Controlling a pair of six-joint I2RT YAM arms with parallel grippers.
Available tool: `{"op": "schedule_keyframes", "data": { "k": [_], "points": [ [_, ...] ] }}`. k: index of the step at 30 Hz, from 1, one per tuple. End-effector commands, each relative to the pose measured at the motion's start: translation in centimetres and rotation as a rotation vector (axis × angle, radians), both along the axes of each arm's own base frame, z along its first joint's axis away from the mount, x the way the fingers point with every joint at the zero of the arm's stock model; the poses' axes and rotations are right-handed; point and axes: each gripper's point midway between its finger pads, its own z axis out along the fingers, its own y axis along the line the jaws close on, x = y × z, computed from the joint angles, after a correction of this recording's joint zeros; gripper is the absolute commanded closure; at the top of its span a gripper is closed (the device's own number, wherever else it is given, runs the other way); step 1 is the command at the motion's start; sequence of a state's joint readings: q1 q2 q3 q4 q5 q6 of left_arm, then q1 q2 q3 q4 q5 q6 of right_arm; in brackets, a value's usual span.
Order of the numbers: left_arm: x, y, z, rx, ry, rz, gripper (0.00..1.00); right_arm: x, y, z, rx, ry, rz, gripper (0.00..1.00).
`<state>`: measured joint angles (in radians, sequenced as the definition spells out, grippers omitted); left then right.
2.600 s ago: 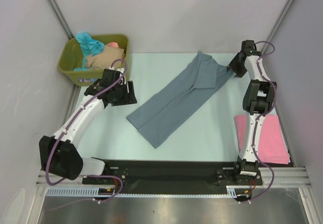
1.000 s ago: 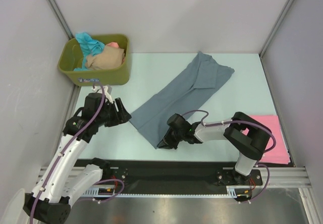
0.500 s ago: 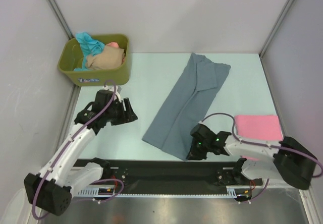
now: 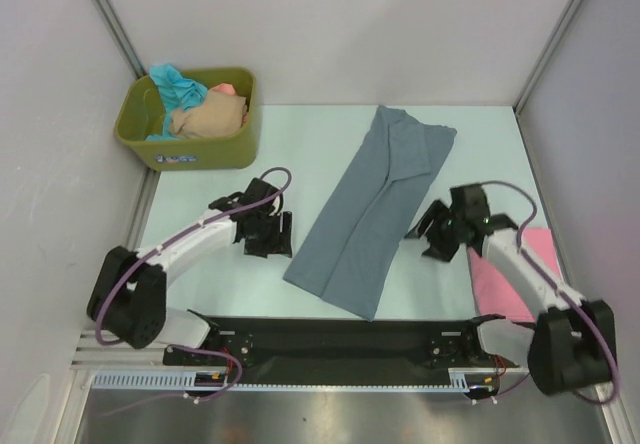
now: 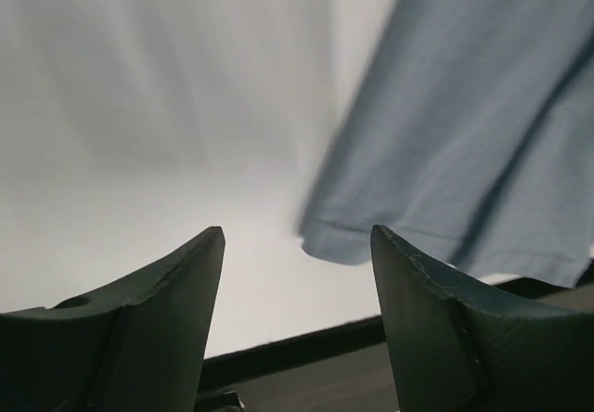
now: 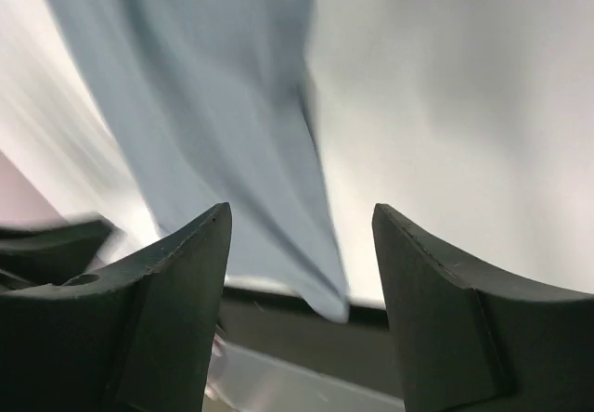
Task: Fold and stack the t-shirts
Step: Fold the tshirt
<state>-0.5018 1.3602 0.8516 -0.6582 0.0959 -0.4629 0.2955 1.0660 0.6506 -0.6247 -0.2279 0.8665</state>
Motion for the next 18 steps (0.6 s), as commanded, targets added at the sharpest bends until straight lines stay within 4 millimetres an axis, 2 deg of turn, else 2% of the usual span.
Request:
{"op": "schedule_keyframes", "data": {
  "k": [1,2,3,4,5,7,8,9,11,12,13,14,15,16,18],
  "points": [
    [2.6,0.5,-0.1,0.090,-0.058,-0.021,0.29,8.1,-3.6,2.8,-0.019,-0.163,-0.036,0.32],
    [2.8,0.3,-0.4,0.091,-0.052,-0.033,0.29,11.0,-4.6,2.8,-0.041,-0.168,-0.035,0.32],
    [2.8,0.2,-0.7,0.094,-0.041,-0.052,0.29,12.7,-5.5,2.9,-0.051,-0.178,-0.052,0.32],
    [3.0,0.0,-1.7,0.104,-0.009,-0.065,0.30,14.7,-8.1,2.6,-0.075,-0.176,-0.121,0.32],
    [2.8,-0.4,-2.0,0.092,0.008,-0.081,0.30,16.5,-9.1,1.5,-0.082,-0.156,-0.139,0.32],
    [3.0,-0.8,-2.5,0.087,0.023,-0.098,0.31,21.1,-11.2,3.1,-0.096,-0.246,-0.175,0.33],
    [2.9,-1.1,-2.7,0.069,0.036,-0.109,0.31,22.5,-12.4,3.2,-0.111,-0.261,-0.194,0.33],
    [2.8,-1.5,-2.8,0.050,0.039,-0.125,0.31,25.2,-13.2,2.8,-0.131,-0.272,-0.187,0.33],
    [2.5,-2.7,-3.0,-0.011,0.056,-0.155,0.32,27.6,-14.1,1.8,-0.151,-0.268,-0.170,0.34],
    [2.3,-2.8,-3.1,-0.021,0.068,-0.156,0.33,28.8,-14.6,-0.5,-0.177,-0.232,-0.149,0.34],
    [2.1,-2.9,-3.5,-0.024,0.081,-0.157,0.33,30.8,-14.9,0.5,-0.190,-0.266,-0.139,0.34],
    [1.8,-2.9,-3.9,-0.025,0.099,-0.158,0.35,31.8,-15.1,0.3,-0.193,-0.276,-0.132,0.35],
    [1.4,-3.1,-4.1,-0.040,0.117,-0.164,0.35,32.5,-15.2,-1.7,-0.182,-0.250,-0.119,0.35],
    [1.1,-3.1,-4.5,-0.043,0.129,-0.166,0.36,34.2,-15.5,-0.7,-0.189,-0.297,-0.114,0.36],
    [0.5,-3.3,-5.1,-0.056,0.166,-0.163,0.38,35.2,-16.2,-1.6,-0.206,-0.291,-0.125,0.37]
  ]
}}
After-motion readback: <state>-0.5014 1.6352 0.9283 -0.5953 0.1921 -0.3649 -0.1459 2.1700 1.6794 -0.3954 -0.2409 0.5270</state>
